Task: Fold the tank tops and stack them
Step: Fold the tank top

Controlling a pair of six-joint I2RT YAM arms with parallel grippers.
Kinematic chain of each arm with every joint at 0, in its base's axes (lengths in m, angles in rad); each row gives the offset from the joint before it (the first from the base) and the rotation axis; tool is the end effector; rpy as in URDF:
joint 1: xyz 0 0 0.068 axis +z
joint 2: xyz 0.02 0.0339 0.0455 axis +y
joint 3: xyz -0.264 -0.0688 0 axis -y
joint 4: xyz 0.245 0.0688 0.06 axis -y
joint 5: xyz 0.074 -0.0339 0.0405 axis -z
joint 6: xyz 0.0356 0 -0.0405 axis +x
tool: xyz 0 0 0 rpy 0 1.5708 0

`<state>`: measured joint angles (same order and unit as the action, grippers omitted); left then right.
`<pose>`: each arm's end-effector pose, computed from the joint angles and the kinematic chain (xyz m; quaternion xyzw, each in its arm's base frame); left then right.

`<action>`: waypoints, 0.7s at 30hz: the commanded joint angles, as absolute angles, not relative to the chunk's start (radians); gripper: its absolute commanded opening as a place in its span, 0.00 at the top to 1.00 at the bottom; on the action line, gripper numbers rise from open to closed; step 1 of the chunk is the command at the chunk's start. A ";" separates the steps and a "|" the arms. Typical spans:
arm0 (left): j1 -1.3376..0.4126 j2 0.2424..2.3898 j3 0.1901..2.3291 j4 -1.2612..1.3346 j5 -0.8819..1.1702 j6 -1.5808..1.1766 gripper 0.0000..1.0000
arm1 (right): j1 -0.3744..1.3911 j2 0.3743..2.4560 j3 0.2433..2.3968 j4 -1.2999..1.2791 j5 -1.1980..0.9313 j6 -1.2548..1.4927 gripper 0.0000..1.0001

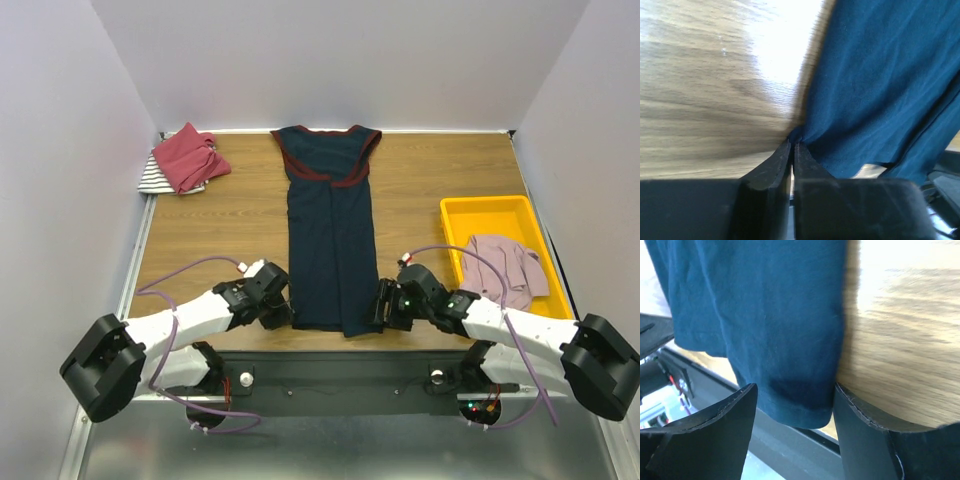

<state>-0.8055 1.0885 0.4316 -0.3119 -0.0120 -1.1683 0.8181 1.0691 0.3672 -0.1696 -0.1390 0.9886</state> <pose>0.1321 -0.1369 0.1550 -0.1740 0.9390 -0.2442 0.1682 0.1257 0.1415 0.1490 0.0561 0.9358 0.3088 0.1603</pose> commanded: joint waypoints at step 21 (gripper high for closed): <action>-0.795 1.232 0.474 -0.417 0.130 -0.994 0.53 | 0.844 1.042 0.331 -0.463 -0.054 1.057 0.35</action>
